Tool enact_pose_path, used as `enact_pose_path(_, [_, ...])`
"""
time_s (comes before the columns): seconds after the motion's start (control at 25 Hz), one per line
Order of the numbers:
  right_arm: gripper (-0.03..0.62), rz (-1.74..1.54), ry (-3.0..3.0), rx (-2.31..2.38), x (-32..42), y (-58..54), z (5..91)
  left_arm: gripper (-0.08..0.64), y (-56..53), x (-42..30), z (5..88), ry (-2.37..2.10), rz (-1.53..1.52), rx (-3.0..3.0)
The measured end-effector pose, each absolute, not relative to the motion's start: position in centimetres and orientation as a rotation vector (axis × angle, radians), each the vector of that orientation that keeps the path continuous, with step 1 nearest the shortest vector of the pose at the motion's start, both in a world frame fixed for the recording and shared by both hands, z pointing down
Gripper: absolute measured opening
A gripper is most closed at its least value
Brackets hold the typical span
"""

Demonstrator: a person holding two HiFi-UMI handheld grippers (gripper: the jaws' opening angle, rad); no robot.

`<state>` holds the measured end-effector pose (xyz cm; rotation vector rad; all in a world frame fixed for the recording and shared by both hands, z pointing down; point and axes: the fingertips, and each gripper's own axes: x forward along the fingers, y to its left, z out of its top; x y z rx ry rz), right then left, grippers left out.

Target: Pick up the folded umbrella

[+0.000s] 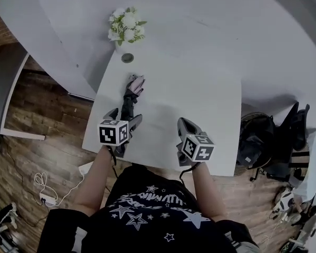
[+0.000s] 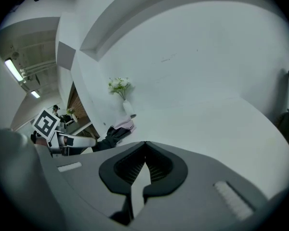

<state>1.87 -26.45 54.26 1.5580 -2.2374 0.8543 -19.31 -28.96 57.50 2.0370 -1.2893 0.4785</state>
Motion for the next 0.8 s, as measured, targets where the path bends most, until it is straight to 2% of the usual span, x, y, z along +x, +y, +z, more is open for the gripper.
enact_pose_path(0.4, [0.017, 0.911, -2.12, 1.72, 4.7, -27.0, 55.3, 0.449, -32.1, -19.7, 62.7, -1.199, 0.618, 1.908])
enact_pose_path(0.8, [0.017, 0.928, -2.079, 1.742, 4.6, -27.2, 55.9, 0.366, -32.4, -19.6, 64.8, -1.148, 0.727, 1.865])
